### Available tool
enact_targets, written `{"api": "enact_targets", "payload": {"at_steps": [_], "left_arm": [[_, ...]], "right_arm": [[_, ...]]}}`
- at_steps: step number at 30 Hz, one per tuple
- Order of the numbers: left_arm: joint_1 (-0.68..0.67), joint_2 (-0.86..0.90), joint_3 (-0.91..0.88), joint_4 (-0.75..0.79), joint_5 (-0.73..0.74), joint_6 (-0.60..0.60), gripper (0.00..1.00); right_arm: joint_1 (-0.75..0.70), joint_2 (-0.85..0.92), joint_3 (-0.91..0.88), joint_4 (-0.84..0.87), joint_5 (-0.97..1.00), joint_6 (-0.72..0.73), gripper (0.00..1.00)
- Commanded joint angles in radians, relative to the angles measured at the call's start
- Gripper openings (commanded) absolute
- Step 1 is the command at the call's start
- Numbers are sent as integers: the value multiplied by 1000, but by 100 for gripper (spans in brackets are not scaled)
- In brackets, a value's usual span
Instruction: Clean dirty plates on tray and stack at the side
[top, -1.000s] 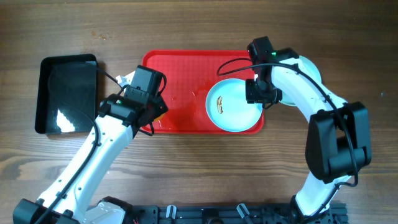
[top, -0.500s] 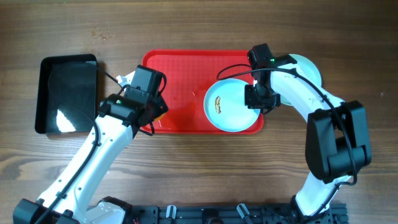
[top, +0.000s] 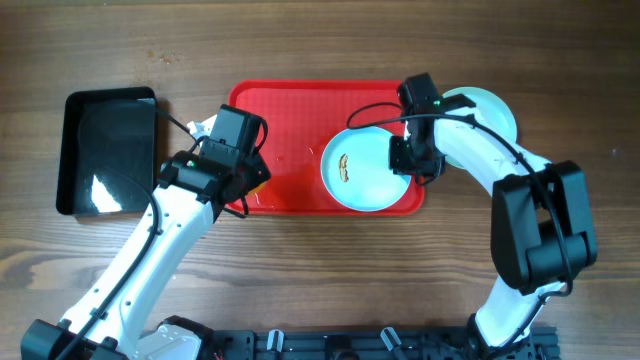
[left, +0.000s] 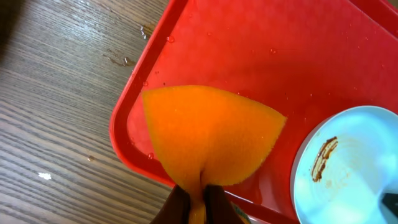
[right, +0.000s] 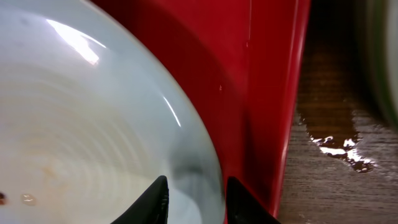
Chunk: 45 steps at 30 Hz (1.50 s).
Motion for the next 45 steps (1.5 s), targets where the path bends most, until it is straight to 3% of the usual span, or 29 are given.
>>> {"api": "enact_targets", "payload": {"at_steps": [1,3,10,14,23,29,36,45], "left_arm": [[-5,5,-6,8,14,-6,4],[-5,5,-6,9,13,-6,4],[-5,5,-6,12,14,-6,4],[-5,5,-6,29,17,-6,4],[-5,29,-8,189,169,134,4],[-5,123,-8,231,171,147,4],[-5,243,-8,273,182,187,4],[-5,255,-8,284,271,204,4]], "right_arm": [[3,-2,-47,34,-71,25,31],[3,-2,-56,50,-84,40,31],[4,-2,-56,93,-174,39,4],[10,-2,-58,142,-272,39,4],[101,-2,-58,273,-270,37,4],[152,-2,-58,326,-264,76,4],[167,-2,-58,331,-259,76,4],[167,1,-58,291,-183,109,4]]}}
